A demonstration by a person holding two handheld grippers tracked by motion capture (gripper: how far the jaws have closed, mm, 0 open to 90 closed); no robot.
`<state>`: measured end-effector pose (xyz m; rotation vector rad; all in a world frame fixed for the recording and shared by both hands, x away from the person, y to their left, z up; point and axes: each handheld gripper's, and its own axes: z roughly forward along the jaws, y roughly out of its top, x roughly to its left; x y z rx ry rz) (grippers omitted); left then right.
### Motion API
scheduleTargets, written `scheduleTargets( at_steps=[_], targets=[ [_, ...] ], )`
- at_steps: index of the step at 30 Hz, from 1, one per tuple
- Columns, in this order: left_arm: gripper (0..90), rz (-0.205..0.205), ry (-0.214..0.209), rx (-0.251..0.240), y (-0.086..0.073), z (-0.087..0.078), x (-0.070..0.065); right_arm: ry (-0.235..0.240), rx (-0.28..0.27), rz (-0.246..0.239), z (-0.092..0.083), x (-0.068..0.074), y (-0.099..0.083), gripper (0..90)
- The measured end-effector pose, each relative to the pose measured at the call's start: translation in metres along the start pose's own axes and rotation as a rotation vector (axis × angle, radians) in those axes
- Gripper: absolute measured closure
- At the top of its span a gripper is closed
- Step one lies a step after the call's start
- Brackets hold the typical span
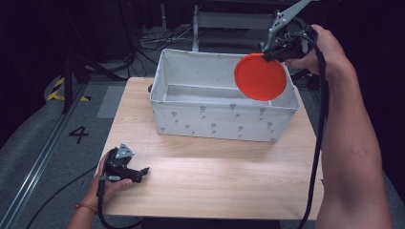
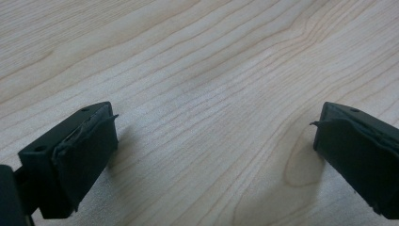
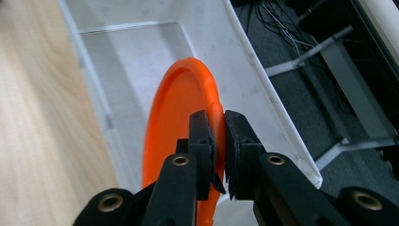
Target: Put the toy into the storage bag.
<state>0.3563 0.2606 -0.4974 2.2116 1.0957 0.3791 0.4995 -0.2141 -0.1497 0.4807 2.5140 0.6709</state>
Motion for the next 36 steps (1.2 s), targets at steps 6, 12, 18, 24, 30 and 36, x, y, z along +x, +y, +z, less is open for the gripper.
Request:
scheduleTargets(
  at_steps=[6, 12, 18, 24, 30, 36],
  targets=[
    [0.5, 0.000, -0.005, 0.000, 0.000, 0.000, 0.000, 0.022, 0.034, -0.035, 0.029, -0.004, -0.008, 82.3],
    [0.5, 0.005, -0.003, 0.001, 0.000, 0.000, 0.001, 0.040, 0.069, -0.031, 0.051, -0.002, -0.015, 82.3],
    [0.5, -0.001, -0.004, 0.002, 0.000, 0.000, 0.000, 0.076, 0.087, -0.044, 0.068, 0.004, -0.019, 82.4],
    [0.5, -0.001, -0.004, 0.002, 0.000, 0.000, 0.000, 0.127, 0.113, -0.100, 0.086, 0.019, -0.019, 82.3],
    [0.5, -0.002, -0.004, 0.002, 0.000, 0.000, 0.000, 0.164, 0.140, -0.135, 0.105, 0.033, -0.022, 82.3],
    [0.5, -0.003, -0.002, 0.002, 0.000, 0.000, 0.000, 0.208, 0.150, -0.150, 0.117, 0.043, -0.029, 82.2]
  ],
)
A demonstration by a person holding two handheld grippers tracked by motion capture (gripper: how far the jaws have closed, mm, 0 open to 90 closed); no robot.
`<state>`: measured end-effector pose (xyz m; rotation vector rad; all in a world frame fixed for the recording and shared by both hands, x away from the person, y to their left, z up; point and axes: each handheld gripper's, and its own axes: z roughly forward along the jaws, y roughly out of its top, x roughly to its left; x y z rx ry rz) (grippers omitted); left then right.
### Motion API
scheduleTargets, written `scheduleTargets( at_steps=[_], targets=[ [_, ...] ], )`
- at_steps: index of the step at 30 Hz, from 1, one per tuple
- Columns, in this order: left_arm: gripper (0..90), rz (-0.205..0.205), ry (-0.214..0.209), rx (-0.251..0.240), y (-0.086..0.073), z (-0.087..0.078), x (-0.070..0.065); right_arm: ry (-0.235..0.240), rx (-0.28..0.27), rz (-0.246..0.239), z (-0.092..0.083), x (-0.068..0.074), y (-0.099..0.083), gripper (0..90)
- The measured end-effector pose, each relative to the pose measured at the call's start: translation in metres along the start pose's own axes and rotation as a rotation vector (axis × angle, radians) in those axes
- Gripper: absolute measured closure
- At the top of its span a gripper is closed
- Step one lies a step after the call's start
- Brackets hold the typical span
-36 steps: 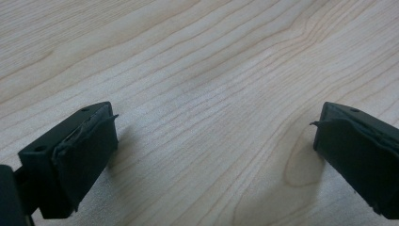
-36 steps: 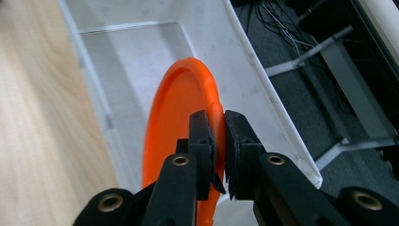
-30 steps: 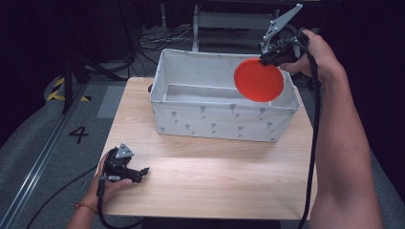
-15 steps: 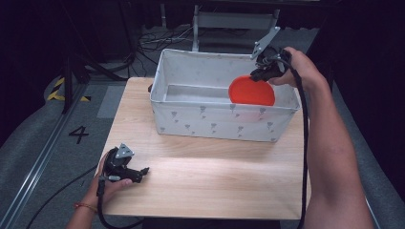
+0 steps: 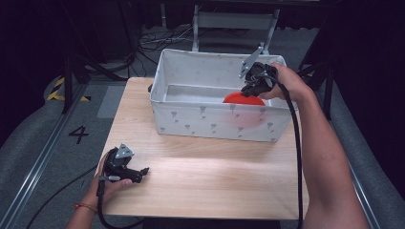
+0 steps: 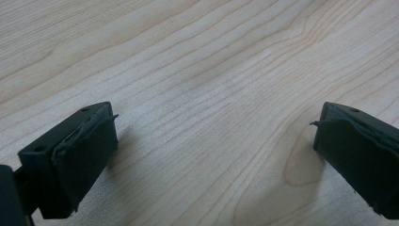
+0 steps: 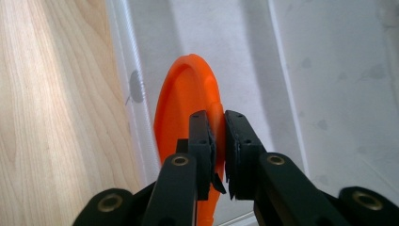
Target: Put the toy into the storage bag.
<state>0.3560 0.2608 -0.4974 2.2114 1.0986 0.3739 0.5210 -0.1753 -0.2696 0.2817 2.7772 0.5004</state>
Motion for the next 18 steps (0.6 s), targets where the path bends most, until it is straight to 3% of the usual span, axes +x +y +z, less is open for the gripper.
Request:
scheduleTargets(
  at_steps=[8, 18],
  targets=[
    [0.5, 0.001, -0.001, -0.001, 0.000, 0.000, 0.000, 0.037, 0.065, -0.018, 0.020, 0.006, -0.003, 82.2],
    [0.5, 0.004, 0.001, 0.000, 0.000, 0.000, 0.000, 0.058, 0.100, -0.010, 0.028, 0.005, -0.007, 82.0]
  ],
)
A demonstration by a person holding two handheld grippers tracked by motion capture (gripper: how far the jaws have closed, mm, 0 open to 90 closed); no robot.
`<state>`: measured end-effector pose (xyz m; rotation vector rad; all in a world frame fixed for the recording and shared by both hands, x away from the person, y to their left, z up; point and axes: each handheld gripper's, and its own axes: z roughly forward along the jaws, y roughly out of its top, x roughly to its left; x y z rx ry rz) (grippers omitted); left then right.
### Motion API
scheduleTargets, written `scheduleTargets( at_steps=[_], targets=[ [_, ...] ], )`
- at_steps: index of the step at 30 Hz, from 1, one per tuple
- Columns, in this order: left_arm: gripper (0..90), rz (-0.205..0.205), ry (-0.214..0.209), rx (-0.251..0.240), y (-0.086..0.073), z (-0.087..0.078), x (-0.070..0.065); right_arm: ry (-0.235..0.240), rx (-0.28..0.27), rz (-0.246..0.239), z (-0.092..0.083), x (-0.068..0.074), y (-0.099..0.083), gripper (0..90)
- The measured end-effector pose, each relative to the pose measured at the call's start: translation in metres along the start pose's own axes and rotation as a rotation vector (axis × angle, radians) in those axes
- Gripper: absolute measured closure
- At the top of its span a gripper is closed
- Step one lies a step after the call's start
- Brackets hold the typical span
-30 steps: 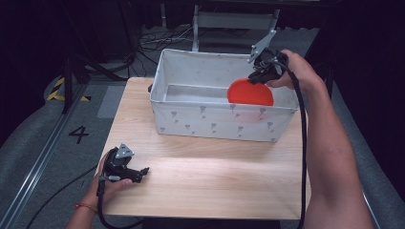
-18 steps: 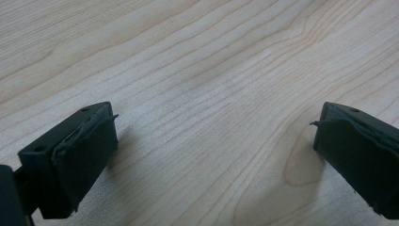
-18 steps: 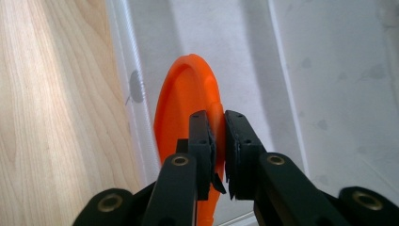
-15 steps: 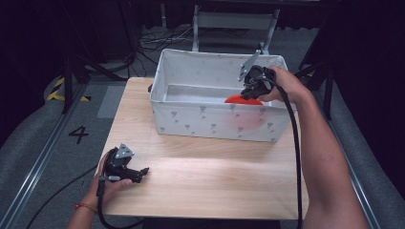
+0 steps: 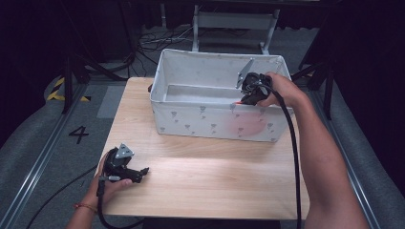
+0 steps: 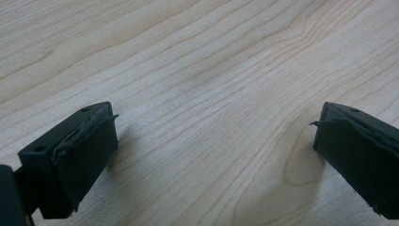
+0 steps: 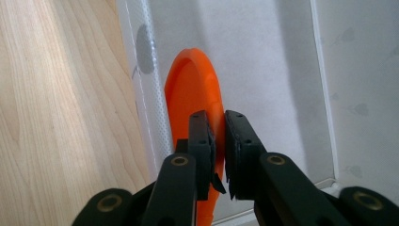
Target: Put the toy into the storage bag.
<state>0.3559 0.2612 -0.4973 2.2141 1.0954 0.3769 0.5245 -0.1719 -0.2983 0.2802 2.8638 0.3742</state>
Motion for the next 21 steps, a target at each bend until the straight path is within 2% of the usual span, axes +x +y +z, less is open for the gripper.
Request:
scheduleTargets(
  at_steps=[6, 10, 12, 20, 21],
  targets=[
    [0.5, -0.002, -0.001, 0.000, -0.0003, -0.0001, -0.0001, 0.017, 0.033, 0.007, 0.0036, -0.0002, -0.0007, 81.7],
    [0.5, -0.002, -0.001, 0.000, -0.0003, -0.0002, -0.0001, 0.010, 0.042, 0.008, 0.0054, -0.0010, -0.0004, 80.9],
    [0.5, -0.001, -0.001, 0.000, -0.0003, -0.0002, -0.0001, -0.001, 0.040, 0.009, 0.0048, -0.0011, -0.0004, 77.3],
    [0.5, 0.001, -0.002, 0.001, -0.0003, -0.0002, 0.0001, -0.037, -0.021, 0.032, -0.0026, -0.0007, -0.0040, 69.6],
    [0.5, 0.001, -0.003, 0.001, -0.0003, -0.0003, 0.0002, -0.048, -0.039, 0.041, -0.0036, -0.0009, -0.0045, 65.5]
  ],
)
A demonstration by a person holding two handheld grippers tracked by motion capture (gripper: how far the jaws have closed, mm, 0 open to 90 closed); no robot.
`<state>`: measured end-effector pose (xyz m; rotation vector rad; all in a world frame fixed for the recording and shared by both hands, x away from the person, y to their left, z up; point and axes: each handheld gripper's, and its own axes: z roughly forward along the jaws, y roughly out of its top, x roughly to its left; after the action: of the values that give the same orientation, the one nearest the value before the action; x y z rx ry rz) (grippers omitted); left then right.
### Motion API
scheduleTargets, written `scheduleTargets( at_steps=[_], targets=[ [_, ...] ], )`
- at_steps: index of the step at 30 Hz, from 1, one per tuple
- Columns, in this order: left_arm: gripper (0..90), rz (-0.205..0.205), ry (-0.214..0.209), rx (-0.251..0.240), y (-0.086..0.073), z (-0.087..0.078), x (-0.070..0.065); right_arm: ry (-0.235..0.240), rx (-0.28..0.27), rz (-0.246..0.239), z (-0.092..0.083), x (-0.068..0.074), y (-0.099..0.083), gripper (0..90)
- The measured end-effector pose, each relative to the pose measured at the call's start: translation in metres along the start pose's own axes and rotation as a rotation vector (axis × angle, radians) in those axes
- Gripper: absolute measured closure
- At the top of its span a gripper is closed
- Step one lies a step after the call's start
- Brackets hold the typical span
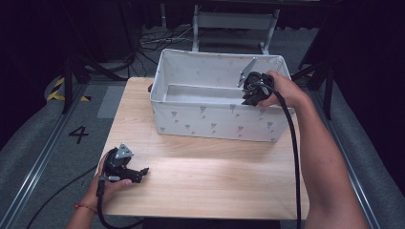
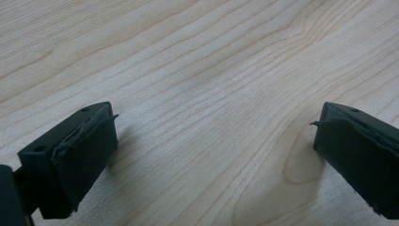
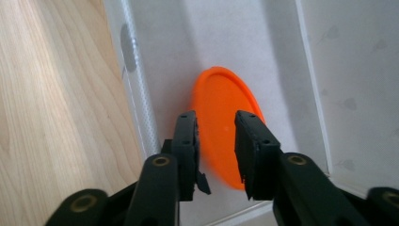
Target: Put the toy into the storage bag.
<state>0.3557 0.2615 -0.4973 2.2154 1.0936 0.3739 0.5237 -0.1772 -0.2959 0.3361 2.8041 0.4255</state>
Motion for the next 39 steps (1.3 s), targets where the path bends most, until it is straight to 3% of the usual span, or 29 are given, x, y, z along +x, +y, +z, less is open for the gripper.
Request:
scheduleTargets(
  at_steps=[11, 19, 21, 28, 33, 39],
  targets=[
    [0.5, -0.001, 0.000, -0.001, 0.000, 0.000, 0.000, -0.078, -0.116, 0.115, -0.001, 0.000, -0.005, 49.7],
    [0.5, 0.004, 0.005, -0.006, -0.001, -0.001, 0.000, -0.159, -0.204, 0.242, -0.012, 0.000, -0.014, 31.9],
    [0.5, 0.003, 0.000, -0.003, -0.001, -0.001, 0.000, -0.189, -0.239, 0.312, -0.016, 0.002, -0.018, 28.4],
    [0.5, 0.006, 0.002, -0.004, -0.001, -0.001, 0.001, -0.229, -0.300, 0.350, -0.027, 0.018, -0.026, 24.0],
    [0.4, 0.006, 0.002, -0.004, -0.001, -0.001, 0.001, -0.279, -0.317, 0.353, -0.038, 0.031, -0.032, 23.0],
    [0.5, 0.006, 0.003, -0.005, -0.001, -0.001, 0.001, -0.301, -0.362, 0.353, -0.049, 0.047, -0.044, 23.6]
  ],
)
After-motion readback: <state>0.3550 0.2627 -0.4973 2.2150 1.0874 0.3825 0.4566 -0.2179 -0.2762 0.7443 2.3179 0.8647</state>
